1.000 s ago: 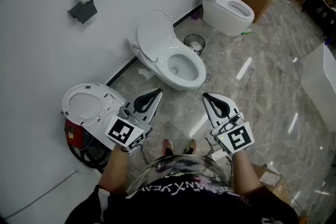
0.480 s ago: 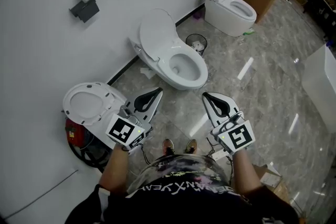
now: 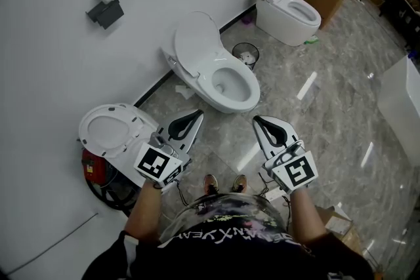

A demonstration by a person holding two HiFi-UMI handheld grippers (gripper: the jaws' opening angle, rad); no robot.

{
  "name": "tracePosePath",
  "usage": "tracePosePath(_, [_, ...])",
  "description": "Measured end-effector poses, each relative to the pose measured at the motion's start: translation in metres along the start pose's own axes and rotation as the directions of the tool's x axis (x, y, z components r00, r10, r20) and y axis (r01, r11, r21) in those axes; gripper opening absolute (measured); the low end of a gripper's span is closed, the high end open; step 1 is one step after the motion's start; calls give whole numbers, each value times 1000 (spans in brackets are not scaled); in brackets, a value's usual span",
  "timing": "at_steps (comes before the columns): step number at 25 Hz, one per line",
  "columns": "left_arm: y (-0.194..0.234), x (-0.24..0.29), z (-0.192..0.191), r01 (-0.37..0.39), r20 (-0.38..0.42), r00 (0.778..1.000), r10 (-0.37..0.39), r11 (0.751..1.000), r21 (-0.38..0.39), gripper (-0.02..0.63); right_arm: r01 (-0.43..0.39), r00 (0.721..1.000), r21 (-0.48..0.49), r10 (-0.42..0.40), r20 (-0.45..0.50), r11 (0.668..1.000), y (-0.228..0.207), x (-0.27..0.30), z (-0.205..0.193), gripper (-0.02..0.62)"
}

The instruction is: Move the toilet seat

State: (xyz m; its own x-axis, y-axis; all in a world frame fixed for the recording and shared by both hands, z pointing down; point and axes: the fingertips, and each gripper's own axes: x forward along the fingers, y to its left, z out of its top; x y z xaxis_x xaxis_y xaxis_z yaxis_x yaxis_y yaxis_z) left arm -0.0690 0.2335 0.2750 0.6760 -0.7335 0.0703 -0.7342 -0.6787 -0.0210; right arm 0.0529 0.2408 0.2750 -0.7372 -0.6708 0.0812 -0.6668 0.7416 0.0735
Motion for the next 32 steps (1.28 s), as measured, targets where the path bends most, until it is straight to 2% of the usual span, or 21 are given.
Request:
tracePosePath(13, [2, 5, -4, 4, 1, 1000, -4, 1000, -17, 29, -5, 1000, 33, 4, 4, 999, -4, 1, -4, 11])
tracePosePath(16, [-2, 6, -4, 22, 6, 1000, -22, 1000, -22, 79, -8, 1000, 42, 8, 9, 999, -4, -1, -3, 49])
tracePosePath(18, [-5, 7, -3, 31, 10, 999, -31, 999, -22, 109, -13, 1000, 47, 13, 12, 999, -3, -2, -3, 51])
tracePosePath(19, [-6, 7, -3, 33, 11, 999, -33, 999, -19, 117, -15, 1000, 49, 15, 14, 999, -3, -3, -4, 77])
tracePosePath(29, [-12, 14, -3, 43, 7, 999, -43, 999, -7, 217, -9, 1000, 68, 7, 22, 998, -8, -10, -4, 155])
tracePosePath(32, [-15, 15, -5, 50, -3, 999, -50, 999, -4, 281, -10, 1000, 74, 8, 27, 997, -9, -11, -4, 197])
